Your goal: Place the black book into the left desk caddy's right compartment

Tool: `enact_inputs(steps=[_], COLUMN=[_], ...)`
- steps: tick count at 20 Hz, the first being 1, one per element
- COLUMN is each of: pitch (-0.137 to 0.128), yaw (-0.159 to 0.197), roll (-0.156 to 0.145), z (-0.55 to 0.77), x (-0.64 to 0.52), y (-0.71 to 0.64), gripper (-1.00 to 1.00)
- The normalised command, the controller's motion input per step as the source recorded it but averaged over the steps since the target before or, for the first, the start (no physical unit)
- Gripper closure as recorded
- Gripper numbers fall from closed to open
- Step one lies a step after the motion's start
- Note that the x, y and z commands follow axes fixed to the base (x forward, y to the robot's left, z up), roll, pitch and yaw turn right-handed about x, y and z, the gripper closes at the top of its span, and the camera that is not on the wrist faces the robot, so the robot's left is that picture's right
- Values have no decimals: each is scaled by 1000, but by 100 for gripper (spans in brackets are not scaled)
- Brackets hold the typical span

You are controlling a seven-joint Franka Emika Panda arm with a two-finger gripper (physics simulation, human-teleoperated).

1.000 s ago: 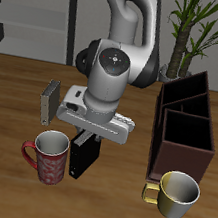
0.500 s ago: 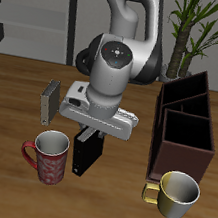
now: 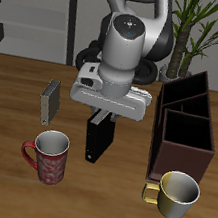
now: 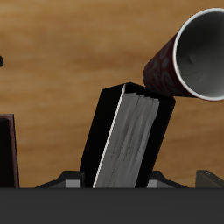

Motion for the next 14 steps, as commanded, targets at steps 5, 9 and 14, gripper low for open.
enact_inputs(steps=[5, 9, 14], pitch=[-49, -64, -26], yaw=[12, 36, 18], roll=[-7, -20, -11], z=[375, 443, 323], x=[-157, -216, -228], y=[-45, -99, -67], gripper=[100, 100, 100])
